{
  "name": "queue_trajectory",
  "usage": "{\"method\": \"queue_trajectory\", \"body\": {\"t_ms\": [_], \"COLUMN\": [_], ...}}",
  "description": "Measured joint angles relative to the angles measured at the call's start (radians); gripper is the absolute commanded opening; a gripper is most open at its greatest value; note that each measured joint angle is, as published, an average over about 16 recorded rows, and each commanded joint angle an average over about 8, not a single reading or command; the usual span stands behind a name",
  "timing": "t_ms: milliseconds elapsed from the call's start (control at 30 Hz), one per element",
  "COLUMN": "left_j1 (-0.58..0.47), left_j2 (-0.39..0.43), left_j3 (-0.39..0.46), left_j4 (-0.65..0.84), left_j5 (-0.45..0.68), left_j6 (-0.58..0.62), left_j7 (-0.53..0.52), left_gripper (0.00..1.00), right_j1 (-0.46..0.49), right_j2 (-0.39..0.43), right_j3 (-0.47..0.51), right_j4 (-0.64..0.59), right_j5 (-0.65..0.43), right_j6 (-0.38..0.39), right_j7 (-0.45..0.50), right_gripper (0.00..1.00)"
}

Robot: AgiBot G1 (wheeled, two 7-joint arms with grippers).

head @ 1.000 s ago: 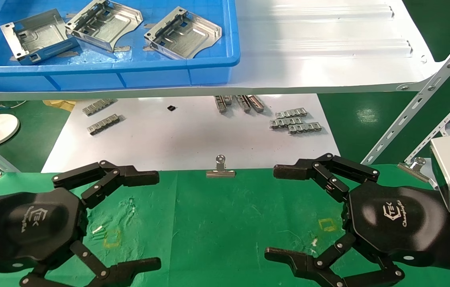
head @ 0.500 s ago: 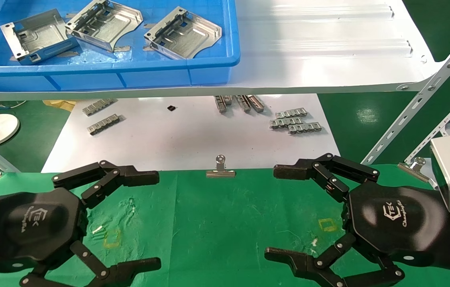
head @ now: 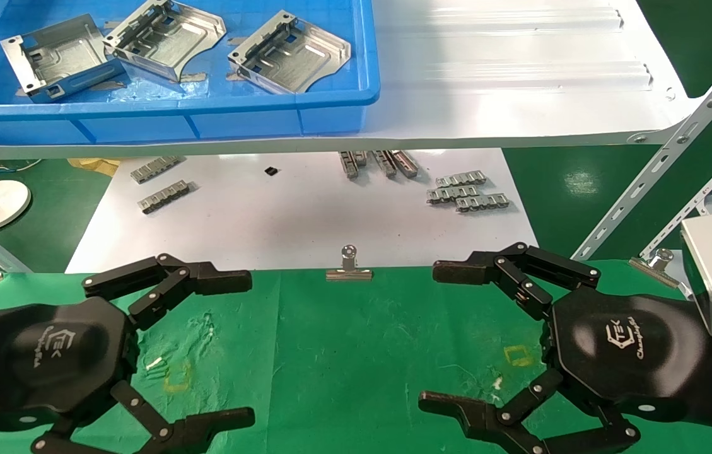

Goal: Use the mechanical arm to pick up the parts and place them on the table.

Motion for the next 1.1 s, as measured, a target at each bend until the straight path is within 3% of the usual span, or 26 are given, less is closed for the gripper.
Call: {"method": "queue_trajectory", "body": {"t_ms": [1100], "left_j1": [0.0], "left_j2": [0.0], "left_j3": [0.0], "left_j4": [0.0], "left_j5": [0.0], "left_j6": [0.0], "left_j7": [0.0], "left_gripper": [1.0], "right_j1": [0.0], "right_j2": [0.0], "right_j3": [0.0], "right_j4": [0.0], "right_j5": [0.0], "right_j6": [0.0], "right_j7": [0.0], "right_gripper": [1.0]}}
